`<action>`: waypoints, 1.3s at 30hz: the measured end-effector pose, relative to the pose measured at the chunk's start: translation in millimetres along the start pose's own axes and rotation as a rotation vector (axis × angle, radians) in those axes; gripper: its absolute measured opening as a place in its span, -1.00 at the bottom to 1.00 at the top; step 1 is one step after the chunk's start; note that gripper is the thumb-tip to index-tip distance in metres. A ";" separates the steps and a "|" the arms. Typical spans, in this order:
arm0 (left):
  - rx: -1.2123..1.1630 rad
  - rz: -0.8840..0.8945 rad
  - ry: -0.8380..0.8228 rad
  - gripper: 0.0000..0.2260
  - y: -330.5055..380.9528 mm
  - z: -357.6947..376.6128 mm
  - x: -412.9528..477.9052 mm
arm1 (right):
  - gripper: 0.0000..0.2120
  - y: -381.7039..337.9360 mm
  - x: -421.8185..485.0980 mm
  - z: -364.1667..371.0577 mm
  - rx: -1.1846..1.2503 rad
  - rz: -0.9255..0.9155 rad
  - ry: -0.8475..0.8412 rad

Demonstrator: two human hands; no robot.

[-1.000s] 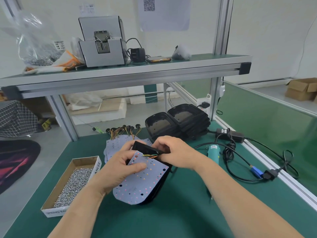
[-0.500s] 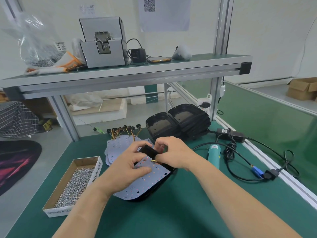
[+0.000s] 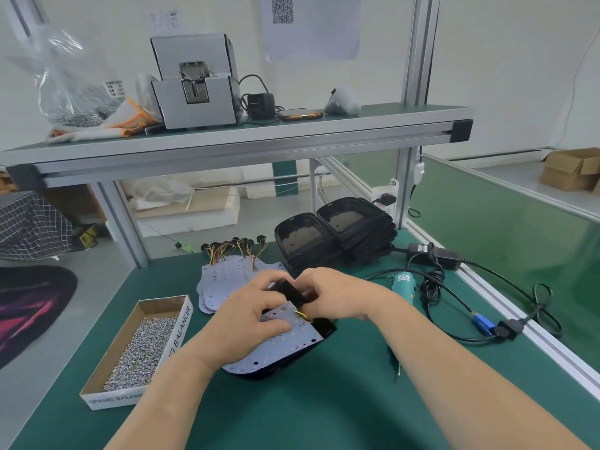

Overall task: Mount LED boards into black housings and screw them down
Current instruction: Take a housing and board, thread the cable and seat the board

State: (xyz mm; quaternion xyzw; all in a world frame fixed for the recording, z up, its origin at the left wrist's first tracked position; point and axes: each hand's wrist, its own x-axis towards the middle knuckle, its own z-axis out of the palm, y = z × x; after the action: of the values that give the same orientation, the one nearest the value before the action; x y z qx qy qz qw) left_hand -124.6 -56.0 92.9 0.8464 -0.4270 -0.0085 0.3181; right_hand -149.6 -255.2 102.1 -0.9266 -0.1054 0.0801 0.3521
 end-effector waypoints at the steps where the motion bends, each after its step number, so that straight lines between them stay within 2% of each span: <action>1: 0.018 -0.001 -0.022 -0.75 1.3 -1.1 0.1 | -0.90 -0.2 -2.6 -1.4 0.038 0.006 -0.045; 4: 0.031 -0.026 -0.089 -0.80 1.6 -6.2 -0.8 | -0.88 -1.9 -6.7 -3.5 0.040 -0.005 -0.092; 9: 0.090 -0.080 -0.096 -0.87 1.9 -6.4 0.0 | -0.92 -7.3 2.5 11.6 -0.243 -0.068 0.125; 14: 0.076 -0.011 -0.024 -0.96 -2.1 -1.7 -3.3 | -0.86 -3.4 5.7 22.5 -0.332 -0.127 0.271; 16: 0.047 0.007 0.003 -0.91 -1.9 -0.8 -3.5 | -0.84 -4.0 6.5 25.0 -0.343 -0.127 0.297; 25: 0.071 -0.015 0.047 -0.88 -1.8 7.0 1.4 | -0.75 -8.3 17.2 21.0 -0.336 0.031 0.292; 32: 0.088 -0.036 0.038 -0.90 -1.6 5.3 -1.9 | -0.73 -12.8 17.1 21.2 -0.412 -0.029 0.249; 35: 0.062 -0.013 0.052 -0.91 0.1 0.9 -4.6 | -0.76 -8.8 14.8 12.4 -0.270 -0.051 0.115; 39: -0.044 -0.015 0.002 -0.90 4.5 -10.5 -3.8 | -0.94 -0.2 6.4 -3.9 0.127 -0.027 -0.041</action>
State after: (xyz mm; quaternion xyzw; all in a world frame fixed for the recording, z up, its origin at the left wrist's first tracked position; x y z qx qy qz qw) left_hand -127.2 -49.7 102.8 0.8423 -0.4202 -0.0193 0.3371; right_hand -142.5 -256.0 104.6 -0.8989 -0.1198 0.1010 0.4092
